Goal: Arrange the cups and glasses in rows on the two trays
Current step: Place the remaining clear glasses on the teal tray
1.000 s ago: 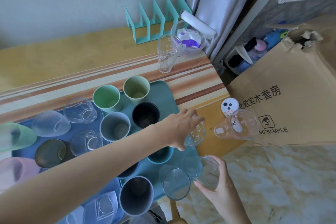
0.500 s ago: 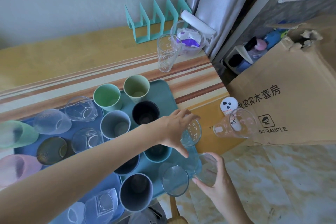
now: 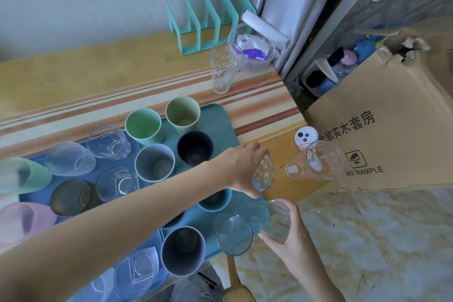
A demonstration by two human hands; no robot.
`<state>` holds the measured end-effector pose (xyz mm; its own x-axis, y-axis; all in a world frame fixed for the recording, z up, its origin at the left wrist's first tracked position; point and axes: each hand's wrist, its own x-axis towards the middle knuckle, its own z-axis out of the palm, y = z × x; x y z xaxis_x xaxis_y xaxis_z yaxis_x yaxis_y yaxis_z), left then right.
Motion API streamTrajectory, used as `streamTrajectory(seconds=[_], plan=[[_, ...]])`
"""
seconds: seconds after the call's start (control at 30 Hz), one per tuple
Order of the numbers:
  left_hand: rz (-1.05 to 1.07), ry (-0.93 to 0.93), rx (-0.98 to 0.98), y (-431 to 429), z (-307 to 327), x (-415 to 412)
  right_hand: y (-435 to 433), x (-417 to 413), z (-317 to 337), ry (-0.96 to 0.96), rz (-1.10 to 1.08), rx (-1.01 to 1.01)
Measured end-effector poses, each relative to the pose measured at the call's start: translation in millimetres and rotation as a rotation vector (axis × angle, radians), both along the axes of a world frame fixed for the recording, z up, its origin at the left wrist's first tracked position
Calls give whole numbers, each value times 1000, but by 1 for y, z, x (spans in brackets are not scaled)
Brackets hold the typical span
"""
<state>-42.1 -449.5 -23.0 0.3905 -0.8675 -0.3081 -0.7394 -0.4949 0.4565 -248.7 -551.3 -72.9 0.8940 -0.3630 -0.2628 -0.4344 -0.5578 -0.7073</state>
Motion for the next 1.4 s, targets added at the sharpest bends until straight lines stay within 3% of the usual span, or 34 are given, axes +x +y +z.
streamTrajectory(seconds=[0.43, 0.63, 0.77, 0.97, 1.17, 1.27, 1.4], plan=[[-41, -26, -6, 2, -4, -4, 2, -1, 4, 11, 7, -36], [125, 298, -4, 12, 9, 24, 3, -1, 5, 10, 20, -39], [166, 350, -73, 21, 15, 49, 0, -1, 6, 9, 36, -30], [124, 295, -5, 35, 12, 47, -4, -3, 11, 82, 93, -22], [82, 97, 128, 77, 1, 31, -40, -8, 61, 86, 182, -137], [-21, -115, -53, 88, 0, 14, -59, 0, 84, -19, 129, -198], [-71, -136, -77, 80, 0, 6, -65, 20, 92, -127, 99, -191]])
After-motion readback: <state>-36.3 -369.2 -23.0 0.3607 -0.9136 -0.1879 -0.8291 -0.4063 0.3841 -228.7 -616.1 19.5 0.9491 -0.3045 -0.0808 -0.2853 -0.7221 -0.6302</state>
